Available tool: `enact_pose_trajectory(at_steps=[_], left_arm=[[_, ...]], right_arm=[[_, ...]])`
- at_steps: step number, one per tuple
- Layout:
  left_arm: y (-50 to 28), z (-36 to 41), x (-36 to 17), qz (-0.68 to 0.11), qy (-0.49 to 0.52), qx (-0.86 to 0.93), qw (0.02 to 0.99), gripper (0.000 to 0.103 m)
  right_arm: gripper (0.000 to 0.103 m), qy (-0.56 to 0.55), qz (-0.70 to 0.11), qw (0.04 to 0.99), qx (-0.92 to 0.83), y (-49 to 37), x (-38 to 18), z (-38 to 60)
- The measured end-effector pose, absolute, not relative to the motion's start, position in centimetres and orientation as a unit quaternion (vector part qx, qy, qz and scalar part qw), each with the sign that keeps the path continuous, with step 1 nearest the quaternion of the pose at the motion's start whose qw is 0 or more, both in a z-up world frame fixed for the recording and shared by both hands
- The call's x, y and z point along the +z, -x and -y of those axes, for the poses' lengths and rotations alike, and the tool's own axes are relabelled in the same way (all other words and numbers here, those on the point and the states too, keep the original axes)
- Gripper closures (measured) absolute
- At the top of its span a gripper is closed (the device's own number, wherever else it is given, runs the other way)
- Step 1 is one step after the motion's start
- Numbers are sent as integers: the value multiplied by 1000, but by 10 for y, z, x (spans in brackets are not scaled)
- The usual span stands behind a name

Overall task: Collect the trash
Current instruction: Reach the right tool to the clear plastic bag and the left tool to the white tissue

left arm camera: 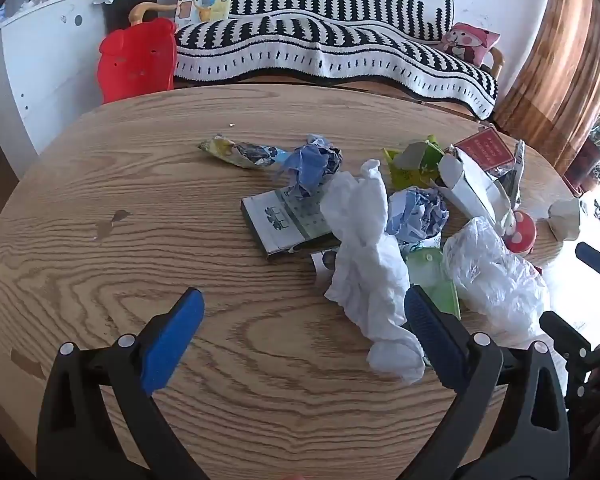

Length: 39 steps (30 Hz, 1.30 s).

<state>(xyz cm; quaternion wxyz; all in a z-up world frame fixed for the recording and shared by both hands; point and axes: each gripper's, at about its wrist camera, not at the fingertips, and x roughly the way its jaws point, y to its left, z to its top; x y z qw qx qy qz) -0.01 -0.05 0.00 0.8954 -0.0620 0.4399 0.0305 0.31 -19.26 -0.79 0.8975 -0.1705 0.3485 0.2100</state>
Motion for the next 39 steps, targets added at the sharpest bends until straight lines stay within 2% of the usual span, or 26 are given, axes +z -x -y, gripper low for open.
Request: enact_pose_trajectory(at_steps=[39], left_arm=[[-4, -1, -4, -442, 55, 30, 895, 5]], right_arm=[[6, 170, -357, 894, 214, -2, -12, 189]])
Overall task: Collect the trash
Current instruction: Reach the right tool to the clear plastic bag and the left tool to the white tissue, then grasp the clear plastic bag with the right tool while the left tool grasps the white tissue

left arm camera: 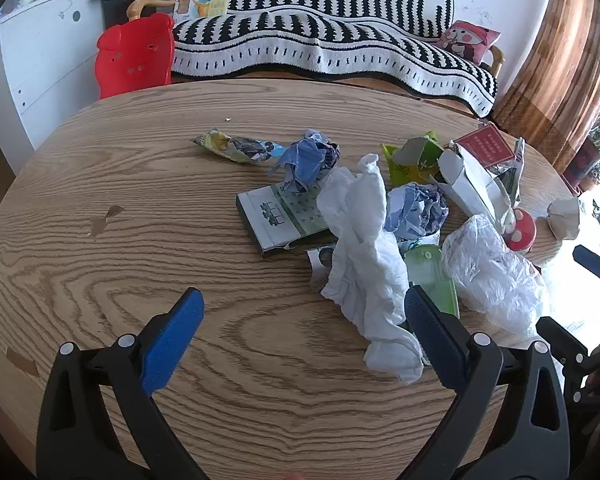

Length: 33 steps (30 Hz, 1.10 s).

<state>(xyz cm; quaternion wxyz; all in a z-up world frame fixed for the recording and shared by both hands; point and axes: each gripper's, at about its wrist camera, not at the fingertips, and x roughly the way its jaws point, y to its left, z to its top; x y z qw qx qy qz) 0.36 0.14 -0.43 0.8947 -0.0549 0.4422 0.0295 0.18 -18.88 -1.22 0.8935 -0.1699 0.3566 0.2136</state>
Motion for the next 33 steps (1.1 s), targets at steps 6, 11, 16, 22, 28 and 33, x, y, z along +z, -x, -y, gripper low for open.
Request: enact_pose_trajectory(at_steps=[6, 11, 16, 22, 28, 33], left_arm=[[-4, -2, -7, -447, 56, 28, 893, 5], [-5, -1, -9, -445, 51, 31, 894, 5], [-5, 4, -10, -434, 41, 21, 900, 5], [-12, 13, -8, -417, 0, 23, 908, 5], [-35, 5, -24, -471, 18, 33, 881, 15], [-37, 6, -30, -468, 86, -44, 878, 60]], right_arm=[[6, 170, -358, 893, 214, -2, -14, 187], [6, 171, -361, 890, 220, -2, -14, 185], [6, 147, -377, 883, 238, -4, -15, 187], [6, 109, -409, 865, 269, -12, -18, 186], [23, 54, -467, 832, 295, -33, -36, 183], [65, 79, -475, 827, 290, -33, -42, 175]])
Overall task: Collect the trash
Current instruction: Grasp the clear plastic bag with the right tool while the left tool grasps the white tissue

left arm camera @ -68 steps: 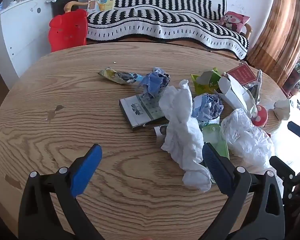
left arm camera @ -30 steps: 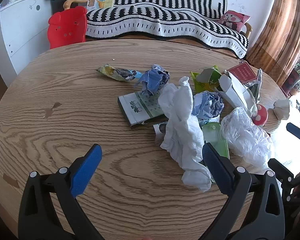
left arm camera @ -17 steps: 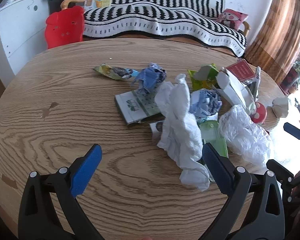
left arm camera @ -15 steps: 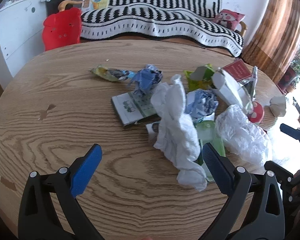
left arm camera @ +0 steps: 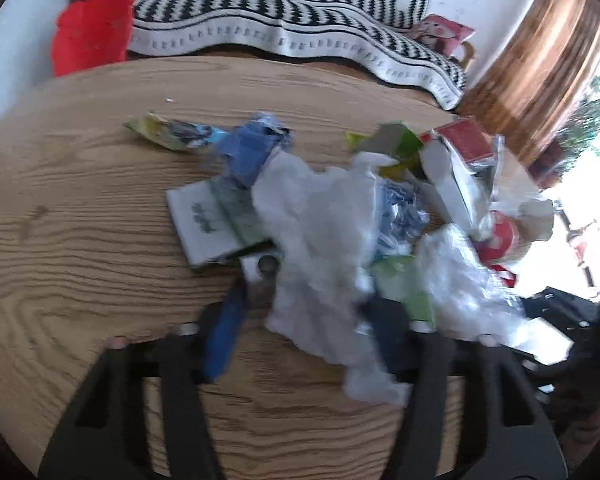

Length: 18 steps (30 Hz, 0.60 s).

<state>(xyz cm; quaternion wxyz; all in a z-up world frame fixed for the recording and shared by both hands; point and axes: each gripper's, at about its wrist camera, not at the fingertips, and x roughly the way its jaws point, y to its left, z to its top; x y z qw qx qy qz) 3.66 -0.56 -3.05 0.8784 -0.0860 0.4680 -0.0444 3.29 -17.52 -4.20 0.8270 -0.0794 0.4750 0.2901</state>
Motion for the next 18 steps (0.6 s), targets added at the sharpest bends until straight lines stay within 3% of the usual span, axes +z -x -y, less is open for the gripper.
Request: enact_pose_trajectory(at_steps=[2, 4, 12, 18], left_arm=[[-34, 8, -26, -455, 81, -50, 886, 76], [-29, 11, -21, -434, 77, -52, 896, 84], [-6, 14, 4, -397, 60, -41, 915, 89], [-2, 8, 4, -396, 64, -38, 915, 87]], right_arm=[[84, 87, -473, 829, 283, -31, -42, 175], [90, 79, -477, 827, 287, -30, -42, 177], [92, 32, -406, 876, 260, -25, -7, 213], [92, 2, -404, 880, 249, -24, -2, 235]])
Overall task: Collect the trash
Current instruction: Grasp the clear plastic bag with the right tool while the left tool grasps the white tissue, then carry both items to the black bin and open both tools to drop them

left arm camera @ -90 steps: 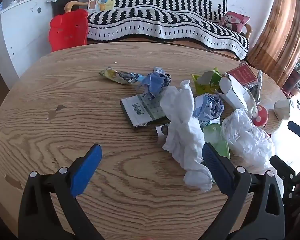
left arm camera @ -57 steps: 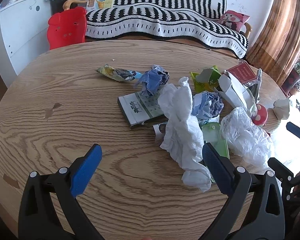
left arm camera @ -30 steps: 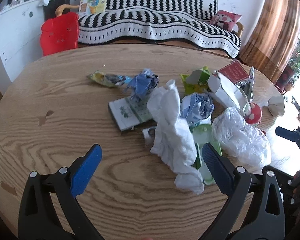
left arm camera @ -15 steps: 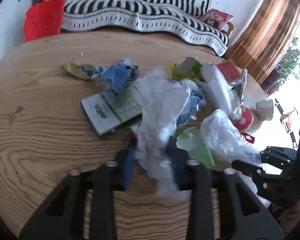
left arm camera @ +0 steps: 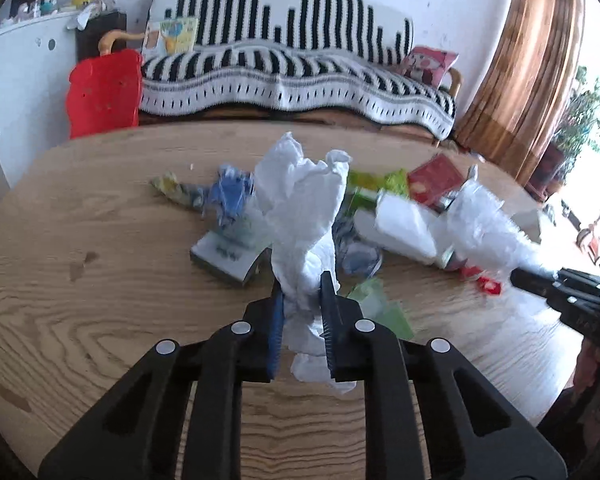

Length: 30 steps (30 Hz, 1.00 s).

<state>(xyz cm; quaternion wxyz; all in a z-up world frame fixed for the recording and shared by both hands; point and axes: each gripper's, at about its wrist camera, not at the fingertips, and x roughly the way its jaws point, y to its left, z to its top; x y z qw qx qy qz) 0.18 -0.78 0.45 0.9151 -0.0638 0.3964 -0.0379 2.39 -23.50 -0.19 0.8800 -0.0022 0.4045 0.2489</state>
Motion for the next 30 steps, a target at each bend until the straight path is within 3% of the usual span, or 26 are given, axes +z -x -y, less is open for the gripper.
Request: enact_pose_trajectory(at_steps=[2, 3, 5, 6, 7, 13, 15, 18, 26, 27, 28, 30], left_arm=[[-4, 7, -2, -413, 70, -46, 907, 86], [-3, 8, -5, -418, 62, -44, 905, 80], [1, 10, -7, -419, 51, -40, 906, 52], [4, 11, -8, -420, 48, -36, 906, 32], [8, 12, -8, -418, 48, -35, 906, 28], [19, 27, -13, -422, 2, -31, 906, 28], [20, 25, -8, -415, 13, -41, 909, 33], [12, 29, -11, -426, 17, -56, 903, 54], [-9, 37, -21, -436, -6, -35, 899, 58], [-10, 36, -22, -438, -3, -33, 898, 63], [-12, 34, -23, -441, 1, -33, 897, 81], [-15, 31, -24, -443, 2, -28, 896, 90]], right_arm=[[92, 4, -409, 877, 253, -26, -4, 237], [92, 7, -409, 876, 254, -26, -3, 236], [92, 15, -410, 876, 254, -24, -4, 233], [92, 15, -413, 875, 253, -25, -5, 235], [92, 14, -415, 874, 252, -25, -6, 235], [92, 13, -420, 871, 256, -25, -6, 230], [92, 20, -421, 869, 259, -24, -6, 225], [92, 17, -422, 868, 263, -24, -5, 221], [92, -4, -407, 870, 279, -19, 5, 220], [92, -4, -409, 869, 278, -20, 3, 222], [92, -4, -413, 868, 276, -22, 1, 222], [92, -3, -423, 865, 271, -26, -5, 226]])
